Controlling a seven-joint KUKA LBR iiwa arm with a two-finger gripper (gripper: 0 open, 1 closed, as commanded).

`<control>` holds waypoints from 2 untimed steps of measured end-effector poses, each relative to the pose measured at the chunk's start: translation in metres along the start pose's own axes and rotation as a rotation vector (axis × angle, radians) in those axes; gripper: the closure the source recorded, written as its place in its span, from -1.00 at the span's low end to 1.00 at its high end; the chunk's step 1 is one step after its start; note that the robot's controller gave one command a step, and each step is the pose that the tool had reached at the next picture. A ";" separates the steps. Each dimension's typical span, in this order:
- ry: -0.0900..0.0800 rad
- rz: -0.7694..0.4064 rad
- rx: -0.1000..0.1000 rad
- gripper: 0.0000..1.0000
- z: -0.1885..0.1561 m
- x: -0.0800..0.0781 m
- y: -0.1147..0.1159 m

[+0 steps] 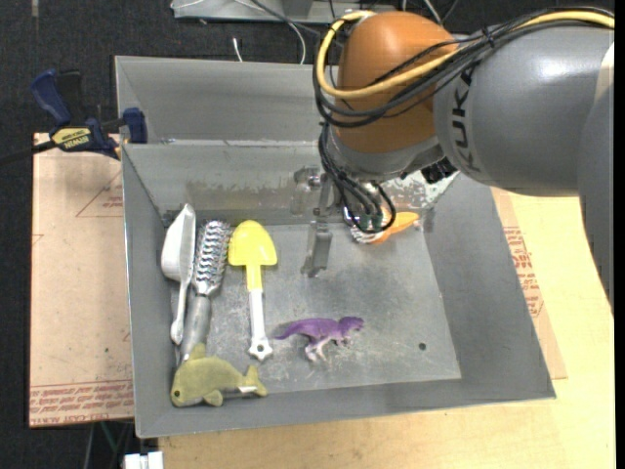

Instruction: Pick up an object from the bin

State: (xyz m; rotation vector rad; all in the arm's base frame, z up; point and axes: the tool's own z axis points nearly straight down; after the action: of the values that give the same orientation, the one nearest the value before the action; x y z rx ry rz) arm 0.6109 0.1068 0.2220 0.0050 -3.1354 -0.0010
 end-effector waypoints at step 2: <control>-0.011 -0.090 -0.002 -1.00 0.147 -0.025 0.030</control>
Offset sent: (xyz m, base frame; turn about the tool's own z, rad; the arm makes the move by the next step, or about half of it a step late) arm 0.0230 0.0305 -0.1520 -0.0948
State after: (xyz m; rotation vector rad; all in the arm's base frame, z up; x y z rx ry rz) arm 0.6351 0.1372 0.0752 0.1471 -3.1428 -0.0043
